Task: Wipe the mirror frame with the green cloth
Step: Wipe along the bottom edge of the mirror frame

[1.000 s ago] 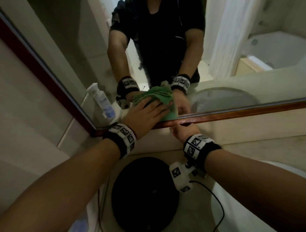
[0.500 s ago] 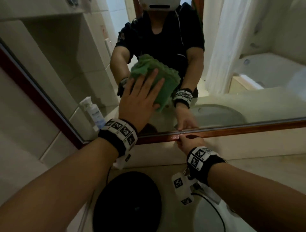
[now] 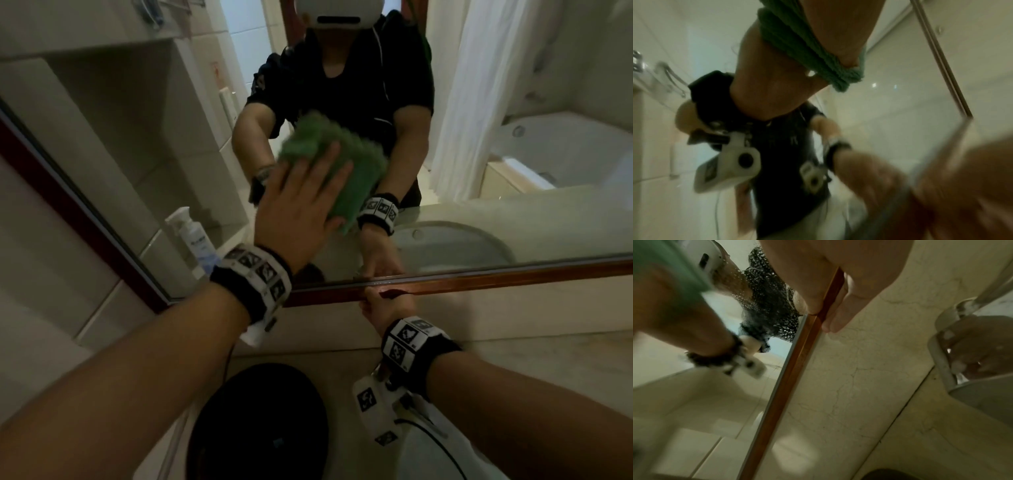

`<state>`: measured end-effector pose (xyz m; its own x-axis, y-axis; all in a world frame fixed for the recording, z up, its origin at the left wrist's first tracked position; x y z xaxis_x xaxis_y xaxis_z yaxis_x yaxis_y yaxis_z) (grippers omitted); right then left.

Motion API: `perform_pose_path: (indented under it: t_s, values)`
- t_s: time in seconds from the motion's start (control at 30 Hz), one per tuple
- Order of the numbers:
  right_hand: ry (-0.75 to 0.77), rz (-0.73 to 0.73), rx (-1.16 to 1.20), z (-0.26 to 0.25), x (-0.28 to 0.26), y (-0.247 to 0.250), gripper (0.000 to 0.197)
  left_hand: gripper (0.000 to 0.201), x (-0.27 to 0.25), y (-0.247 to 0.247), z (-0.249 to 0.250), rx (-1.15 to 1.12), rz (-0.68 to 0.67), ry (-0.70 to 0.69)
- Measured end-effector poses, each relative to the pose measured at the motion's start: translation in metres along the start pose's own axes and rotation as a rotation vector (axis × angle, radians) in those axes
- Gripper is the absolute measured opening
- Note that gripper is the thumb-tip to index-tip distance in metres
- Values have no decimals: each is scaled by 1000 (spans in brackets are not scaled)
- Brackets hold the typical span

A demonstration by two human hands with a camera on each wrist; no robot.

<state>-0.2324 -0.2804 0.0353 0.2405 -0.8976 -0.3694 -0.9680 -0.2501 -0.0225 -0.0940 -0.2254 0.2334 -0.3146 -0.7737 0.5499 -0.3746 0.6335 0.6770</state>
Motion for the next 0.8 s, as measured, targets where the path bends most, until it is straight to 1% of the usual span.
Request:
perform_pose_path:
  t_s: [0.03,0.07,0.1,0.13,0.17,0.27,0.33,0.4,0.47,0.5,0.53,0.6,0.67,0.73,0.8]
  values:
    - [-22,0,67,0,1,-2,13,79,14,8,-9,4,66,55]
    - [-29,9,139,1,1,-2,13,79,24,14,-10,1,81,92]
    - [-28,12,187,3,2,-3,14,78,26,13,-8,-4,73,105]
    - [-44,16,215,3,1,-5,15,76,22,7,-1,4,38,80]
    - [-51,13,221,3,1,-4,16,74,14,-2,12,2,3,21]
    - [-50,17,199,5,3,-4,24,59,-23,-36,44,14,-98,-216]
    - [-32,9,151,4,1,-2,29,55,-42,-52,50,-5,-159,-296]
    - [-21,21,94,0,-4,1,27,57,-47,-54,42,11,-208,-361]
    - [-60,0,66,-4,-9,2,28,60,-46,-47,20,44,-227,-463]
    - [-74,-26,59,-5,-8,5,29,60,-40,-40,5,50,-219,-501]
    - [-65,-17,43,-6,-7,7,29,58,-34,-31,-11,61,-192,-519]
    - [-69,-25,-40,-8,-5,15,29,60,-25,-10,-39,97,-135,-480]
    - [-70,-16,-50,-8,-4,23,32,66,-15,7,-52,120,-120,-369]
    - [-74,5,-19,-7,-2,30,30,69,-10,13,-44,107,-98,-269]
    - [-92,33,-21,-5,0,36,30,75,-9,10,-25,91,-90,-183]
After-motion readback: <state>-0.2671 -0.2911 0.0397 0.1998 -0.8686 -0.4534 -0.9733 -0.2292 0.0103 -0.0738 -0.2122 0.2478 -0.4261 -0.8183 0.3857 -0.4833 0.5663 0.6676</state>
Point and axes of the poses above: each hand's wrist, its own x-axis towards the middle knuckle, its own y-axis out of the back of the hand, z = x × y, the point moved 1 cm from there along x, towards the middle knuckle, and after that the axes turned 12 degrees about -z, right-handed, at the moved point
